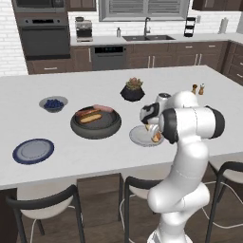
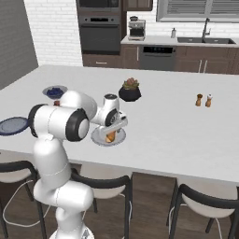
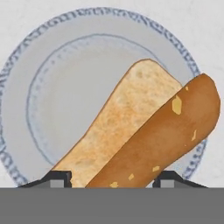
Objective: Place one bun and one sausage from the bowl on each plate.
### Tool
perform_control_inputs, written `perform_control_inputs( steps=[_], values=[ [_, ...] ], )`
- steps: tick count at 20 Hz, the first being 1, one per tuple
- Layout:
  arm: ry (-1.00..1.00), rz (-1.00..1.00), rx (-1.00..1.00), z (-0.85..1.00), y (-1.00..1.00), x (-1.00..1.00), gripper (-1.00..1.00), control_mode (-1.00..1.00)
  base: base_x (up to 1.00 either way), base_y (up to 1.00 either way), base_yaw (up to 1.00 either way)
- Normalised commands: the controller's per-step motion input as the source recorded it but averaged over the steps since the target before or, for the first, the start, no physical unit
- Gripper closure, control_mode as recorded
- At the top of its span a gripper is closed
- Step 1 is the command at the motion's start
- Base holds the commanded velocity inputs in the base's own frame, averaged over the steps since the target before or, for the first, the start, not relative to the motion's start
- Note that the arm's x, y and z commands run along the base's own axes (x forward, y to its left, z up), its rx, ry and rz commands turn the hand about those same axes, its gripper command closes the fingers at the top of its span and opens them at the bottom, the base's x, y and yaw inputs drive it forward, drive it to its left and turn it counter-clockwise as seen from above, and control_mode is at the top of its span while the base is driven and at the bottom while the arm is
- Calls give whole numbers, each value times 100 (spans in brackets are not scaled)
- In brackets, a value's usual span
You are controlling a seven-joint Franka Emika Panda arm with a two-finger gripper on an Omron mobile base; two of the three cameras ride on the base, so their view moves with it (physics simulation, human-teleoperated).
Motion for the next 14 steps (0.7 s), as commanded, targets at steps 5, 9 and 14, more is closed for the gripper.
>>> perform_control_inputs(
  steps=[5,9,14],
  values=[
    [-4,9,0,-5,0,36,100,-100,0,0,0],
    [0,4,0,-1,0,13,-100,-100,0,0,0],
    [0,0,0,0,0,0,-100,-100,0,0,0]
  ],
)
